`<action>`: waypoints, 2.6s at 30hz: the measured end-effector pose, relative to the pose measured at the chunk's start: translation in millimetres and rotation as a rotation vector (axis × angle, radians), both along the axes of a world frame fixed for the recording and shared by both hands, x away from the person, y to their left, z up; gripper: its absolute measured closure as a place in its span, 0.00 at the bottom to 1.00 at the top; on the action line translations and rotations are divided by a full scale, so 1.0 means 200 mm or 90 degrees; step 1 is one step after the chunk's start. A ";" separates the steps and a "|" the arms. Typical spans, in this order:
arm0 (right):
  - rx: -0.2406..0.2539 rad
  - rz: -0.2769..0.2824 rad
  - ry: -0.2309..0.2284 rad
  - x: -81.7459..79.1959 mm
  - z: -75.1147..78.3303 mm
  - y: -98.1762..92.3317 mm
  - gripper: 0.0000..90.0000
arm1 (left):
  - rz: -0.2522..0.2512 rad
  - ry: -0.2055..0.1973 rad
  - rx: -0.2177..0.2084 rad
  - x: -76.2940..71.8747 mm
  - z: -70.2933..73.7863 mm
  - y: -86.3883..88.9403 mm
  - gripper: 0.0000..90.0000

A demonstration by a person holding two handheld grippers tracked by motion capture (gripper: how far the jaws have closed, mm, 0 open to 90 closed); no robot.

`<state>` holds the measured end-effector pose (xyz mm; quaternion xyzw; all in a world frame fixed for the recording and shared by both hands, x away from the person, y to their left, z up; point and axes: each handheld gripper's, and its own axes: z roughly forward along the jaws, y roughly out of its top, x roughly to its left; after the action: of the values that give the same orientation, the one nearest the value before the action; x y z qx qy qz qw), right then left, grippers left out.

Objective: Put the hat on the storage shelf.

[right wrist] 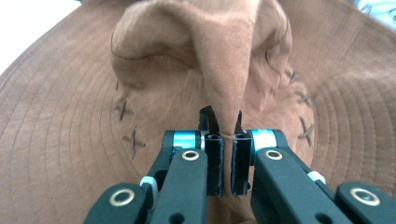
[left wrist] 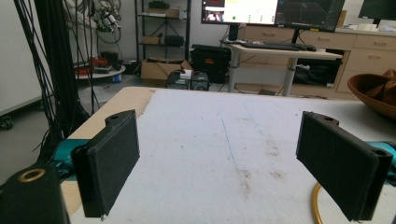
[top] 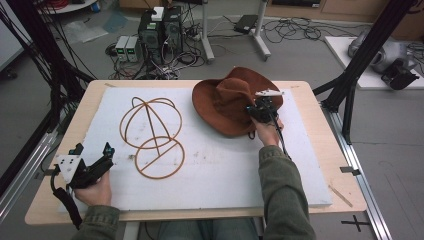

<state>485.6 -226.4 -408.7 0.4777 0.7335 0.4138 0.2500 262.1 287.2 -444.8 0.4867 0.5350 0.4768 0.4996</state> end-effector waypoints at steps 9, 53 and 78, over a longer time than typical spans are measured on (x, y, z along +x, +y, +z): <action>0.062 -0.024 -0.078 -0.07 0.13 -0.06 0.99 | -0.001 -0.003 -0.001 0.00 0.00 0.00 0.15; 0.278 0.211 -0.403 -0.75 1.13 0.20 0.98 | 0.002 0.000 -0.020 -0.01 -0.01 0.02 0.15; 0.287 0.384 -0.271 -0.87 0.89 0.70 0.98 | 0.016 -0.007 -0.042 -0.02 -0.01 0.07 0.15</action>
<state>312.3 -87.2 -231.4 0.1887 0.6639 0.7072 0.1531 258.8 302.1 -447.0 0.4609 0.5538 0.4678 0.5120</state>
